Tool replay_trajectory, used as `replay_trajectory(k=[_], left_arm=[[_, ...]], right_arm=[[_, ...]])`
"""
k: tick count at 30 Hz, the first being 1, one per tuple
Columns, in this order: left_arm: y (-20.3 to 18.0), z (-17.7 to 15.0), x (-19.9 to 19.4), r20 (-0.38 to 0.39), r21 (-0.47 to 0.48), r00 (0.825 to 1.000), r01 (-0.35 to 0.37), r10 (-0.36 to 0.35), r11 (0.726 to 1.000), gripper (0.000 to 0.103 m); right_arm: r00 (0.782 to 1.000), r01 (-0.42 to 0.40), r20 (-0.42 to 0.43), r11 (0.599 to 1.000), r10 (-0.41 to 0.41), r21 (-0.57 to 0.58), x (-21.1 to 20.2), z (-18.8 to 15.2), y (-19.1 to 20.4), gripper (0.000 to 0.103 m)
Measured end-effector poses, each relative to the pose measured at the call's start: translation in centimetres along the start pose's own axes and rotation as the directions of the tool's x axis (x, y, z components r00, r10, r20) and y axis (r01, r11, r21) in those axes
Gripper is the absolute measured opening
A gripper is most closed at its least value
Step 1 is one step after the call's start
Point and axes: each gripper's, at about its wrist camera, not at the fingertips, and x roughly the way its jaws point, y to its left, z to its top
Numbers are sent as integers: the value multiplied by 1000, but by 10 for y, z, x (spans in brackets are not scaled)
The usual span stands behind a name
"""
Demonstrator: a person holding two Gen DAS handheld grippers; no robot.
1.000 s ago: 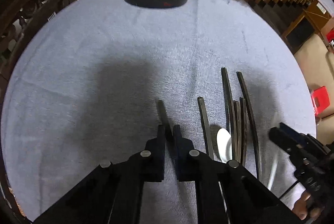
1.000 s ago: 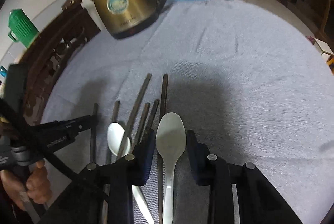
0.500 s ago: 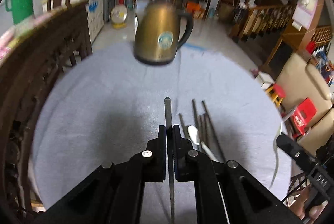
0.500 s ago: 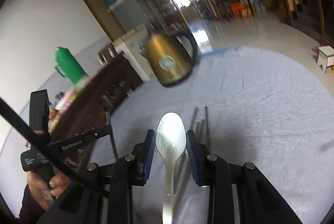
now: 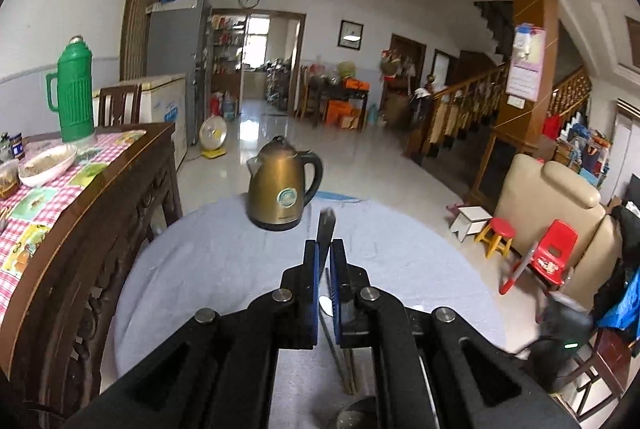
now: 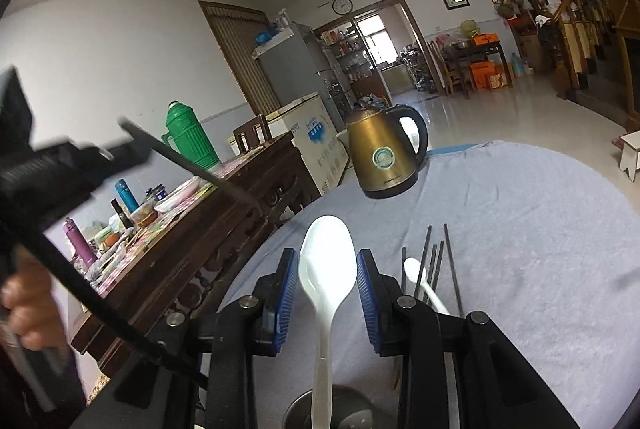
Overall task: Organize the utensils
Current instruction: 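Lift and carry the spoon over the holder cup while the left tool carries the knife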
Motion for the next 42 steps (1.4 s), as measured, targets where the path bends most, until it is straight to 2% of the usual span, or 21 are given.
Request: replay_trajectory(k=[9,14,18,19,21,23,25,28,30,33,36,37,42], left_arm=[[-6,-16,-35,6,4,1000,31,-31,1000,5],[-11,-20,-37,5,20,999,38,-38,999,5],[-2,-39,-20,-69,-2,997,44,-44,999,5],[1,-47,-13,-112,0,993,48,-47,999,5],[11,-66,3,-211,-14,975,61,-63,998,9],[23,-92,17,-314,-44,946,67,-77,997,20],[33,-120,29,-402,-64,913,47,-69,997,27],[40,-164,49,-523,-44,852,5,-27,999,28],[32,-188,60,-584,-22,811,2,-14,1000,29],[18,-215,77,-639,-3,769,18,-16,1000,33],[6,-230,95,-674,12,739,43,-24,999,36],[2,-234,101,-682,15,731,49,-26,999,39],[-1,-247,124,-711,-25,701,48,-51,999,41]], right_arm=[[999,29,-21,999,-29,14,0,-34,-5,32],[998,56,-34,998,-55,15,3,-44,-8,32],[997,65,-51,997,-63,32,3,-49,-16,32],[996,67,-55,997,-65,33,3,-50,-17,32],[996,69,-65,997,-66,40,3,-51,-22,32],[996,67,-69,997,-64,49,3,-50,-25,32],[996,60,-71,997,-56,58,3,-50,-27,32],[996,55,-78,997,-51,53,5,-49,-25,32],[995,53,-82,997,-48,53,6,-50,-26,32],[995,53,-92,997,-48,58,8,-51,-27,32],[994,53,-101,997,-48,56,9,-51,-26,32],[993,54,-104,997,-48,57,10,-52,-26,32],[993,53,-108,997,-46,60,12,-53,-26,32]])
